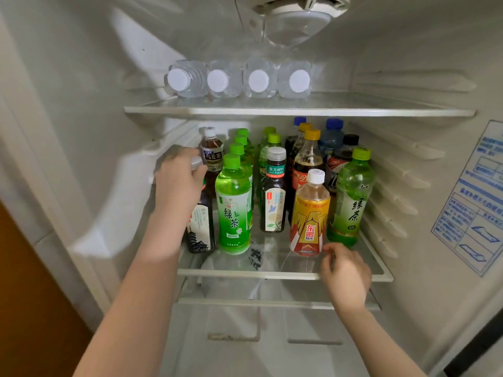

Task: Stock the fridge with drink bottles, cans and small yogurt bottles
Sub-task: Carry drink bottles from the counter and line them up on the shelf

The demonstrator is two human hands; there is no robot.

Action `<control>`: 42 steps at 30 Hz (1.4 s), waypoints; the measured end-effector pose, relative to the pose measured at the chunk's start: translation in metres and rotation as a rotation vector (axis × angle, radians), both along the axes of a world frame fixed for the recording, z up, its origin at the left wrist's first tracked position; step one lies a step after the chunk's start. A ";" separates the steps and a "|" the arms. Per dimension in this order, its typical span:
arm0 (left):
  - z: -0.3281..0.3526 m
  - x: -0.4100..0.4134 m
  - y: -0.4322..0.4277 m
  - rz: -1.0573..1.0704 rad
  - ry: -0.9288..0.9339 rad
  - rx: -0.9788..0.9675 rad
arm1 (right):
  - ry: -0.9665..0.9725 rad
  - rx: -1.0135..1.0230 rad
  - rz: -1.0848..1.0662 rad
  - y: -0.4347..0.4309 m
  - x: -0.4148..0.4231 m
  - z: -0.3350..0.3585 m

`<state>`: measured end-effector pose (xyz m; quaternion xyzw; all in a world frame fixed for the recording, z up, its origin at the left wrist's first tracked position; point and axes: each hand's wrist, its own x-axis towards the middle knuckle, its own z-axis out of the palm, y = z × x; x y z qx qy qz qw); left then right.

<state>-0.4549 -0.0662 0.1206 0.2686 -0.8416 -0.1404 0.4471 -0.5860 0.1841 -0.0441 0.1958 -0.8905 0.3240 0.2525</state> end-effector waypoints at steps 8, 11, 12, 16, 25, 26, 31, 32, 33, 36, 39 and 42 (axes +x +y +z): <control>0.004 0.052 0.026 -0.076 0.035 0.088 | 0.034 -0.009 0.030 0.004 0.001 -0.003; 0.005 0.061 0.039 -0.119 0.039 0.104 | 0.079 0.015 0.045 0.006 0.002 -0.008; 0.004 0.062 0.044 -0.138 0.030 0.105 | 0.100 0.027 0.056 0.007 0.003 -0.010; 0.003 0.059 0.064 -0.225 0.031 0.113 | 0.136 0.056 0.099 0.012 0.004 -0.015; -0.002 0.000 0.107 -0.369 0.058 0.065 | 0.064 0.116 0.117 0.016 0.008 -0.011; -0.003 -0.009 0.109 -0.367 0.063 0.058 | 0.056 0.118 0.118 0.017 0.009 -0.010; -0.008 -0.045 0.111 -0.326 0.033 -0.010 | 0.037 0.128 0.124 0.019 0.011 -0.008; -0.009 -0.051 0.110 -0.312 0.022 -0.027 | 0.028 0.129 0.129 0.019 0.011 -0.008; -0.009 -0.056 0.108 -0.296 0.014 -0.041 | 0.017 0.129 0.134 0.019 0.011 -0.008; -0.011 -0.063 0.101 -0.267 0.005 -0.068 | -0.003 0.134 0.139 0.018 0.011 -0.008; -0.023 -0.062 0.100 -0.283 0.042 -0.041 | -0.005 0.116 0.126 0.017 0.011 -0.006; -0.055 -0.053 0.110 -0.393 0.087 0.046 | -0.054 0.045 0.104 0.010 0.008 -0.002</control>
